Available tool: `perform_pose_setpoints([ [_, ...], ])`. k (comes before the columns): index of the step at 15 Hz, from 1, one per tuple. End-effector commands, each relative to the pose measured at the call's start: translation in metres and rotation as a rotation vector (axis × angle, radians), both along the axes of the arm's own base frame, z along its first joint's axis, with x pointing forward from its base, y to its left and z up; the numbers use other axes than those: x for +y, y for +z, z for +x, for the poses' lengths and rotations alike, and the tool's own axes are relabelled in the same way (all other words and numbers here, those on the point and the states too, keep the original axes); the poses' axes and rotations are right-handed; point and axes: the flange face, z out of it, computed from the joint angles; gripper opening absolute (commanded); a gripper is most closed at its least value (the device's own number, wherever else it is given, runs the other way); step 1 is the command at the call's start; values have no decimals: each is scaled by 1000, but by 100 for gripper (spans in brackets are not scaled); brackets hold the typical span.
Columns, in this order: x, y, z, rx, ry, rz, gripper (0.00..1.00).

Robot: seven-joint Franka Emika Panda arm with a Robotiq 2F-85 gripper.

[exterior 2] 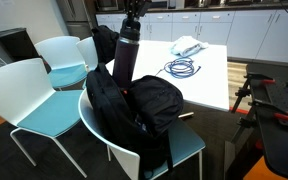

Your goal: Put the bottle and cable in the bag

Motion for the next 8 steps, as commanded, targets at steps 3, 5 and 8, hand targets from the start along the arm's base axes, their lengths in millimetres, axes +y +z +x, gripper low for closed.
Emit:
perform_pose_setpoints([
  [3, -7, 3, 15, -8, -2, 38, 6],
  [5, -7, -4, 18, -1, 3, 54, 6],
  [8, -4, -13, 23, 5, 17, 76, 6],
])
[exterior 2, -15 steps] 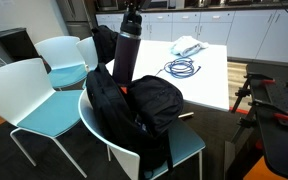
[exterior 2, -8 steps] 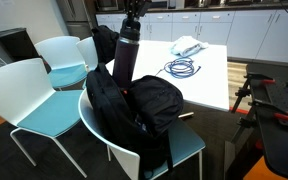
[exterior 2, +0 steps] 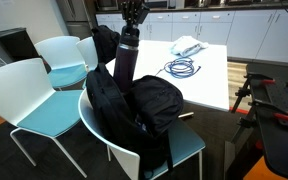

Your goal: Put the bottle and cable in the bag

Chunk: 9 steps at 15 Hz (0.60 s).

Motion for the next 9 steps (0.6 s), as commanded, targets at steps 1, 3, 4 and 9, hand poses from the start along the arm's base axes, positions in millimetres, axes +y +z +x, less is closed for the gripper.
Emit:
perform_pose_setpoints([
  [1, 4, 7, 13, -20, 30, 43, 6],
  [3, 7, 0, 17, -5, 34, 35, 6],
  [4, 9, -3, 18, -1, 39, 32, 6],
  [9, 16, -19, 24, 39, 45, 3, 6],
])
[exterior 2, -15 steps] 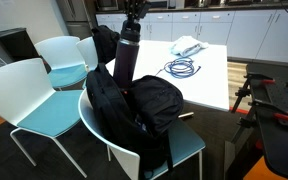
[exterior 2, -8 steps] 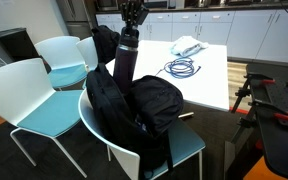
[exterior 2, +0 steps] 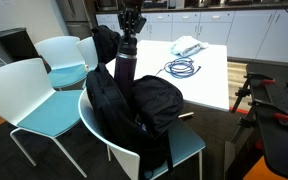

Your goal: Put the bottle and cable in the bag

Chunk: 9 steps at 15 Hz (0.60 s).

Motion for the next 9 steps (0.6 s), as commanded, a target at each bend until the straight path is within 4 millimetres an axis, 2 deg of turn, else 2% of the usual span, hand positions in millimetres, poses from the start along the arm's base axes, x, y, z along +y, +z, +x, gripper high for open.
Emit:
perform_pose_setpoints([
  [1, 7, 9, 12, 21, 8, -10, 6],
  [5, 19, 2, 21, 67, 32, -46, 6],
  [9, 40, -2, 33, 109, 64, -116, 6],
])
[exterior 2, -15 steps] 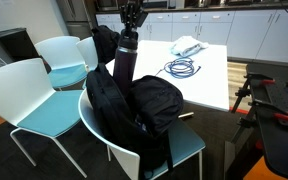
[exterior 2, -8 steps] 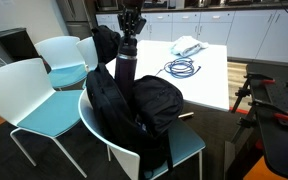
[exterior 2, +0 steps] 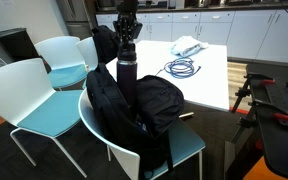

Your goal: Put the bottle and cable in the bag

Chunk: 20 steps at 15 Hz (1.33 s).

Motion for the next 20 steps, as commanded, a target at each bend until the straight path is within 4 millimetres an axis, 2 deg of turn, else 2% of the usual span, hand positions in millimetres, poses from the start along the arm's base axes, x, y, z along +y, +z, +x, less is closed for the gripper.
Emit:
perform_pose_setpoints([
  [1, 21, 13, 18, 23, 16, -65, 6],
  [9, 60, -9, 43, -39, 108, -188, 6],
  [15, 64, -32, 46, -3, 104, -80, 6],
  [20, 79, -50, 42, -3, 115, -59, 6],
])
